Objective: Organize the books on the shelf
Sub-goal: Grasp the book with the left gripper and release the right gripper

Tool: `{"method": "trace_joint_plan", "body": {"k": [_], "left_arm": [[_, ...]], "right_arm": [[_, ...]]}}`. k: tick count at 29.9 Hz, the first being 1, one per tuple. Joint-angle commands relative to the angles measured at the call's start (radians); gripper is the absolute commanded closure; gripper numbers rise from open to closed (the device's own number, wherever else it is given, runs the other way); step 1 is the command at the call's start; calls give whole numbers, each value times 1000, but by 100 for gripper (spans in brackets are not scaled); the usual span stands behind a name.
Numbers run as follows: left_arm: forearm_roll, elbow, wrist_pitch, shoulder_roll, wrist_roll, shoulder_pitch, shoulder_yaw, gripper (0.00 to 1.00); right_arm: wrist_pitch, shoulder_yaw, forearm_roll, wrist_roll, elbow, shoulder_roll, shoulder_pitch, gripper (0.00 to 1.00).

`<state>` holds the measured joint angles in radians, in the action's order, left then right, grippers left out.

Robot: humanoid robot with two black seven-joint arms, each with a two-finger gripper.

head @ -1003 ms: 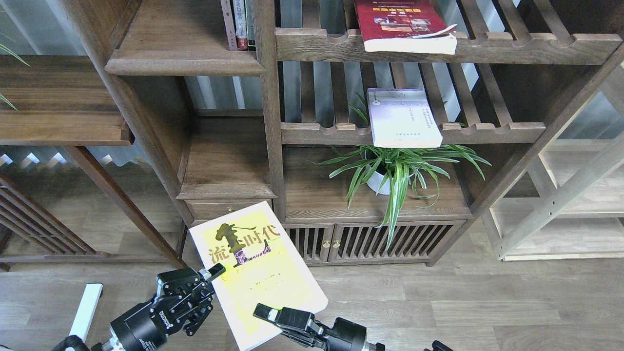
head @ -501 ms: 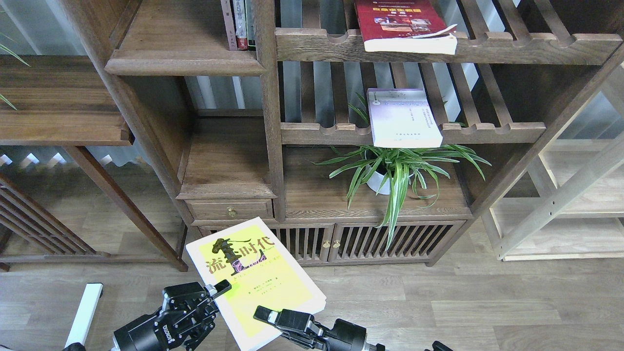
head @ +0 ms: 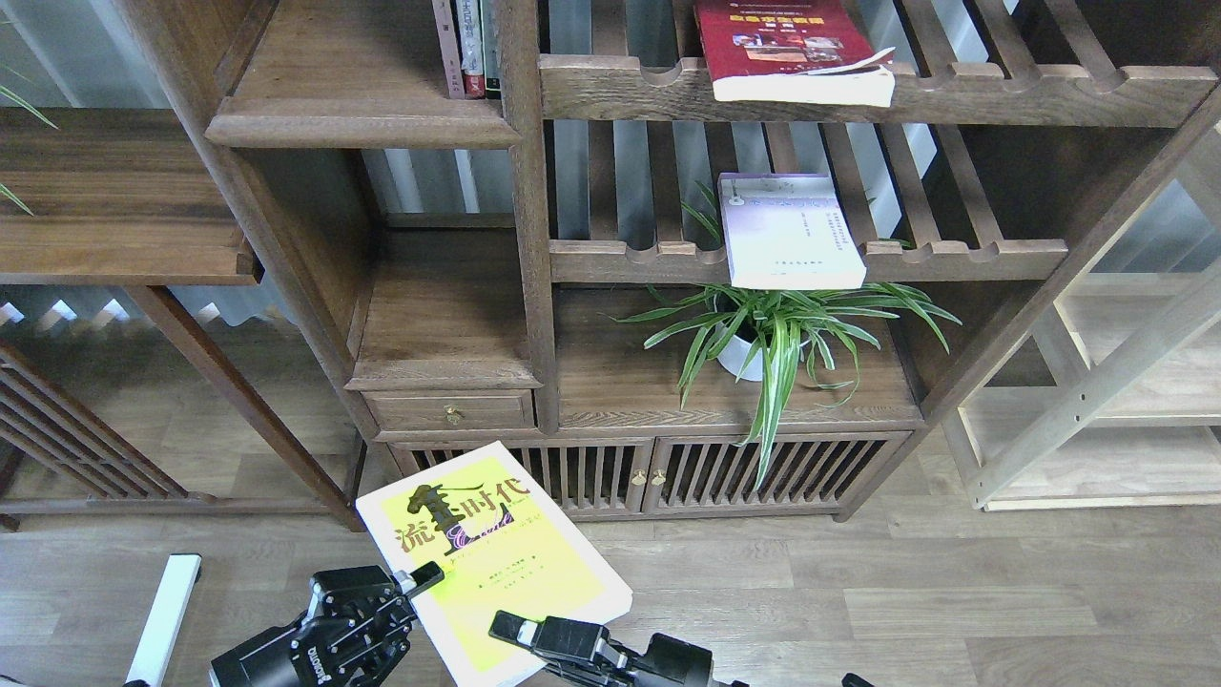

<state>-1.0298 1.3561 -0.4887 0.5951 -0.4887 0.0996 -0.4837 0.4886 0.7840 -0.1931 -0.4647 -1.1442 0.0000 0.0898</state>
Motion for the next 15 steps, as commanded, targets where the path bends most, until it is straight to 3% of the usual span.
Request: {"method": "trace_joint_plan", "body": {"k": [1, 15], "left_arm": [[-3, 0, 0, 2, 0, 3, 0, 78], [-13, 5, 0, 26, 0, 3, 0, 78]], "right_arm": [[0, -6, 1, -2, -6, 0, 13, 84], [0, -17, 1, -3, -8, 0, 25, 83]]}}
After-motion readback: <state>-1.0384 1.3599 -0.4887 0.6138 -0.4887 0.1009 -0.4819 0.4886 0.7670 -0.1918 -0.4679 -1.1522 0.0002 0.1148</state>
